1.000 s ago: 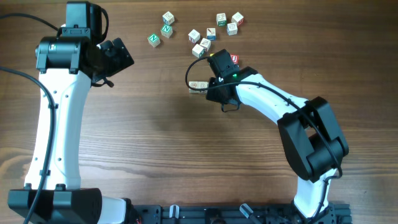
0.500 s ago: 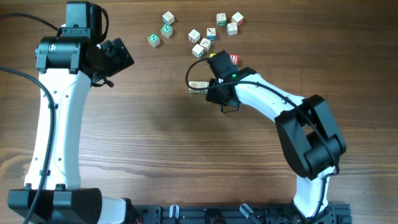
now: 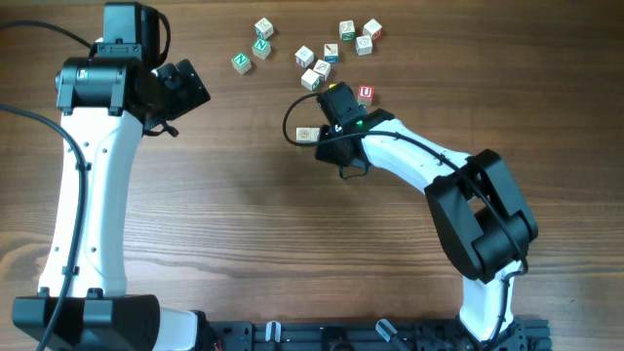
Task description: Form a horizontal line
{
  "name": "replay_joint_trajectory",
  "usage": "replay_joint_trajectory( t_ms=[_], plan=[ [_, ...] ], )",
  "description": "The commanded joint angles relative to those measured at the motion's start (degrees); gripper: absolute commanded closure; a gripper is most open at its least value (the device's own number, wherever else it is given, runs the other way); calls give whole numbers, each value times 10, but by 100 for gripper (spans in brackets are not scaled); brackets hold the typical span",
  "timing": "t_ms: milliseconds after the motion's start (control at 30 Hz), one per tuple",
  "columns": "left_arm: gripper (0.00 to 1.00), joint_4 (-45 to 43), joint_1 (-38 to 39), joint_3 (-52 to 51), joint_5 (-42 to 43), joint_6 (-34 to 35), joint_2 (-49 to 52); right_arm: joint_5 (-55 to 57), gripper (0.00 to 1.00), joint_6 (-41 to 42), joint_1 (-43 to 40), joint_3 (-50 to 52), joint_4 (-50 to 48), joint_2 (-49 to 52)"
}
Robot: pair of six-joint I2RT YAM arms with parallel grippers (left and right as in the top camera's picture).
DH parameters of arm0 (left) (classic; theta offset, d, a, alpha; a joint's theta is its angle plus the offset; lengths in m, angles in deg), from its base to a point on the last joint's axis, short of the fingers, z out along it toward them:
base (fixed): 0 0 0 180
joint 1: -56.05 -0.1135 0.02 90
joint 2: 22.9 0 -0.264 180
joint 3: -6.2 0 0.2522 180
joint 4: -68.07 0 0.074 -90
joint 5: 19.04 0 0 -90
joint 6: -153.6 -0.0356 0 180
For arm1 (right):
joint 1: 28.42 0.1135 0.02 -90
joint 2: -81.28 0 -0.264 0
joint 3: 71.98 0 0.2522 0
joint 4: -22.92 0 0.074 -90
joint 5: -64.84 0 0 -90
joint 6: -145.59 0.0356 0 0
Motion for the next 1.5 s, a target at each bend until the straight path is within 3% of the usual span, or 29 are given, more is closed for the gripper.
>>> replay_joint_trajectory(
  t_ms=[0, 233, 1100, 1267, 1467],
  plan=[
    [0, 0, -2, -1, 3, 5, -3, -3, 96, 7, 2, 9, 3, 20],
    [0, 0, -2, -1, 3, 5, -3, 16, 96, 13, 2, 9, 32, 20],
    [0, 0, -2, -1, 3, 5, -3, 40, 96, 9, 2, 9, -12, 20],
    [0, 0, -2, -1, 3, 5, -3, 23, 96, 16, 2, 9, 25, 20],
    [0, 0, -2, -1, 3, 5, -3, 57, 96, 96, -4, 9, 108, 19]
  ],
)
